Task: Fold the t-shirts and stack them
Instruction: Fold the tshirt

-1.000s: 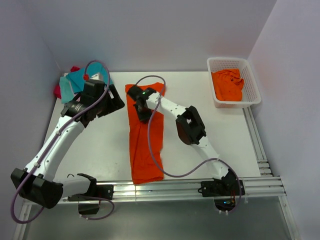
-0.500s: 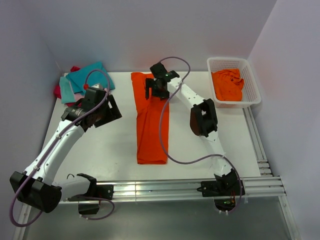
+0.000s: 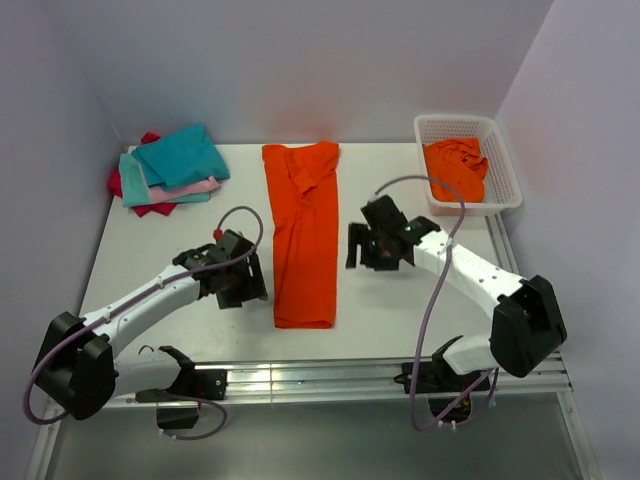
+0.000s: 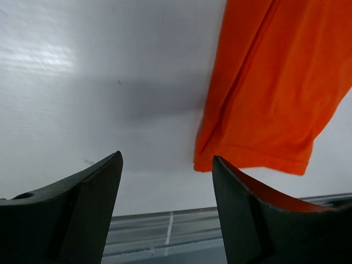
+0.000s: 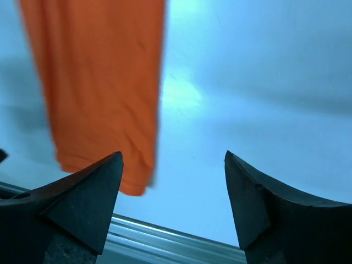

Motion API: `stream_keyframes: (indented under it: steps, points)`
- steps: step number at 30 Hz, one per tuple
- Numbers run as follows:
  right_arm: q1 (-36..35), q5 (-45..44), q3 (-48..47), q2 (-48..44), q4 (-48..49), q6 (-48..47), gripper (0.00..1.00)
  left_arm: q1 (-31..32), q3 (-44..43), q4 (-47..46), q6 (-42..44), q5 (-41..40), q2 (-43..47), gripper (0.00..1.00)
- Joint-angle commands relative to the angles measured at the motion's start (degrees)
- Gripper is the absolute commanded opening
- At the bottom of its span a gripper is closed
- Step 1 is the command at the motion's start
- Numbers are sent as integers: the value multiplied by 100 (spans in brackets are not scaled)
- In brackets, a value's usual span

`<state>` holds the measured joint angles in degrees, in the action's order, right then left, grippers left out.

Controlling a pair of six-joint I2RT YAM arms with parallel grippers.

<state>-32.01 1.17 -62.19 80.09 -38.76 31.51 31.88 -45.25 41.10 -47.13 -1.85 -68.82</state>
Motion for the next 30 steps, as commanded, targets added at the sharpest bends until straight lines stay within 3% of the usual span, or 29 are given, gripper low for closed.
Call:
stream_keyframes:
  steps: [1, 5, 14, 23, 27, 30]
  points:
    - [-42, 181, 1083, -248, 527, 391, 80, 528, 271, -673, -742, 220, 9, 71]
    - [-208, 742, 1736, -363, 1035, 786, 66, 986, 412, -1016, -1210, 272, -350, 69]
    - [-710, 1096, 2115, -3, 1635, 1094, 66, 1822, 26, -1324, -1676, 246, -1502, 65]
    - [-1421, 1149, 1728, 445, 1653, 1305, 64, 1910, 192, -1069, -1905, 44, -1310, 61]
    - [-1606, 1175, 1641, 586, 1679, 1349, 58, 1910, 157, -1095, -1843, 70, -1380, 60]
    - [-1712, 1184, 1588, 718, 1653, 1349, 44, 1910, 157, -1122, -1799, 97, -1415, 57]
